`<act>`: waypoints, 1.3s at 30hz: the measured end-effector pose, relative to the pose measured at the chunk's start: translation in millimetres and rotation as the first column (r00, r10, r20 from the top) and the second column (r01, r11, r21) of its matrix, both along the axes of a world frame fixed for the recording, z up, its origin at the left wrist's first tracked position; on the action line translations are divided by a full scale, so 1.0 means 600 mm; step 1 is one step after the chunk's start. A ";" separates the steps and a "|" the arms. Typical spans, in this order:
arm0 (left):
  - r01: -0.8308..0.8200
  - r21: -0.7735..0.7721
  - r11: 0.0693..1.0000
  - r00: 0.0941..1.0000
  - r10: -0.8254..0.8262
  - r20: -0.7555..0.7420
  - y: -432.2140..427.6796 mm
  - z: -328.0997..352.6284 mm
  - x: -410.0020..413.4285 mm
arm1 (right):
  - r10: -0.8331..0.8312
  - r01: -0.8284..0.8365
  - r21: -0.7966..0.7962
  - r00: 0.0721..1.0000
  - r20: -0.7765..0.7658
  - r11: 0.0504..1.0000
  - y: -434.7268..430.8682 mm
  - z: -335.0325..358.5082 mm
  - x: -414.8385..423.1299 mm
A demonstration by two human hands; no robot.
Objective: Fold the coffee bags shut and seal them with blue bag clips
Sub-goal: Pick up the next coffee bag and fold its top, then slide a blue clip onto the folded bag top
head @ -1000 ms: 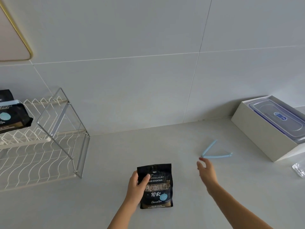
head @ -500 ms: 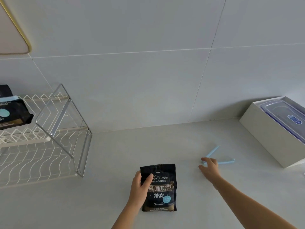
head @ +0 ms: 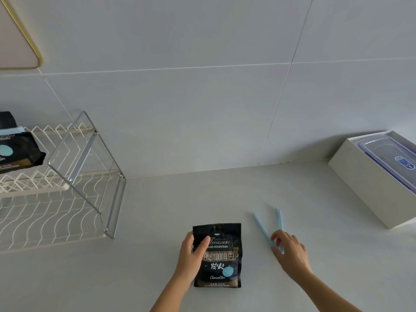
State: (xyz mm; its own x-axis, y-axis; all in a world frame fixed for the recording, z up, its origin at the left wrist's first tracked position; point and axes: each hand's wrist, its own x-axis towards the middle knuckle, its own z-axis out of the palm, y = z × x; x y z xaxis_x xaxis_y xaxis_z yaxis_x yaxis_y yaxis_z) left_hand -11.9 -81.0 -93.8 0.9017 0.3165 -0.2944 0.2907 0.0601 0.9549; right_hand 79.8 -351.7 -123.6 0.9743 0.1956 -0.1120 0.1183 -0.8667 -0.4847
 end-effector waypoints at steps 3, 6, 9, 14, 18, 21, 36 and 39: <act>-0.003 0.008 1.000 1.000 0.003 -0.007 0.000 0.000 -0.001 | -0.059 0.062 0.140 0.998 -0.026 0.988 -0.011 0.010 0.004; -0.001 0.016 1.000 1.000 0.001 -0.010 -0.002 0.001 -0.002 | -0.149 0.151 0.244 0.988 -0.029 0.958 -0.014 0.023 0.013; -0.005 0.011 1.000 1.000 0.005 -0.006 -0.003 0.002 -0.006 | -0.191 0.198 0.384 0.980 -0.057 0.902 -0.005 0.046 0.027; -0.011 0.008 1.000 1.000 0.011 -0.001 -0.005 0.003 -0.011 | 0.033 0.014 0.531 0.996 -0.080 0.847 0.028 0.128 0.029; -0.013 -0.002 1.000 1.000 0.013 0.008 -0.007 0.005 -0.015 | 0.270 -0.236 0.466 0.963 -0.005 0.853 0.052 0.176 0.007; -0.010 0.010 1.000 1.000 0.010 0.016 -0.009 0.007 -0.018 | 0.349 -0.344 0.367 0.935 0.055 0.864 0.067 0.189 -0.006; -0.009 0.032 0.999 0.999 0.008 0.038 -0.012 0.006 -0.032 | 0.404 -0.428 0.323 0.904 0.144 0.844 0.117 0.189 -0.026; -0.021 0.042 0.999 0.999 0.019 0.044 -0.011 0.010 -0.035 | 0.471 -0.492 0.320 0.870 0.147 0.809 0.136 0.199 -0.024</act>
State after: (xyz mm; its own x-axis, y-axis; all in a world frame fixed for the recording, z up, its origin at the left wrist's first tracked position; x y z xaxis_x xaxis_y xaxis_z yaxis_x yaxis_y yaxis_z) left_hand -33.0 -87.9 -88.0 0.9069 0.3459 -0.2407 0.2479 0.0242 0.9685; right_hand 65.5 -270.2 -4.3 0.7474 0.6567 0.1007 0.5141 -0.4757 -0.7137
